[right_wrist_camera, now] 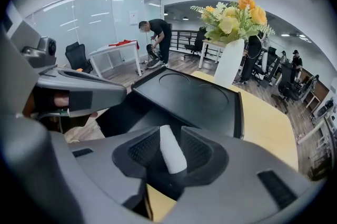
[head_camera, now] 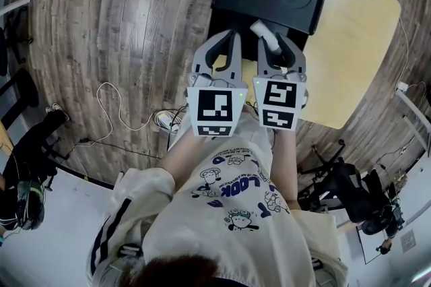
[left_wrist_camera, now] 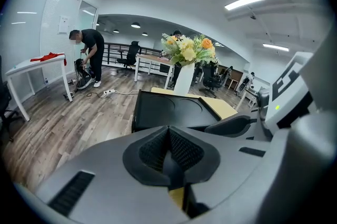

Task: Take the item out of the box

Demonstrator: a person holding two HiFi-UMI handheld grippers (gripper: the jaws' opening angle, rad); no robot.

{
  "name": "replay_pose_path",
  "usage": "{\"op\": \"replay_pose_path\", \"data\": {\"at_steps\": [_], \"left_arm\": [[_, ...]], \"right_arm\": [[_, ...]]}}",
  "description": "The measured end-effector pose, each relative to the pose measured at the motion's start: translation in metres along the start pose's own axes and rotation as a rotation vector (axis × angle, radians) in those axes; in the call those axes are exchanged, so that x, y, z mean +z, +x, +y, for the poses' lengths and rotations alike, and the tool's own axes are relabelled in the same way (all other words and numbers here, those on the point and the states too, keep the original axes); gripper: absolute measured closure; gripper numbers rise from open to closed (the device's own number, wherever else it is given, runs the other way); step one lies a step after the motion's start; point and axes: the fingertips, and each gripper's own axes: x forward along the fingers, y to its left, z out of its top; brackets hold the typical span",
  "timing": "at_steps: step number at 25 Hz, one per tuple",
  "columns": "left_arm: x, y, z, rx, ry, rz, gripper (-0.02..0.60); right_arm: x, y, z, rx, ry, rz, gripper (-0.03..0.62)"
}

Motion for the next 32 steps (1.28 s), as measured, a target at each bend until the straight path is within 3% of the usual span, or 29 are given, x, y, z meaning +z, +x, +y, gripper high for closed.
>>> {"op": "replay_pose_path", "data": {"at_steps": [10, 32], "left_arm": [[-0.006, 0.009, 0.007, 0.006, -0.016, 0.025, 0.568], [-0.013, 0.013, 0.011, 0.006, -0.034, 0.057, 0.568]], "right_arm": [[-0.018, 0.018, 0.003, 0.046, -0.041, 0.142, 0.437], [-0.044, 0.038, 0.004, 0.105, -0.178, 0.352, 0.424]]}}
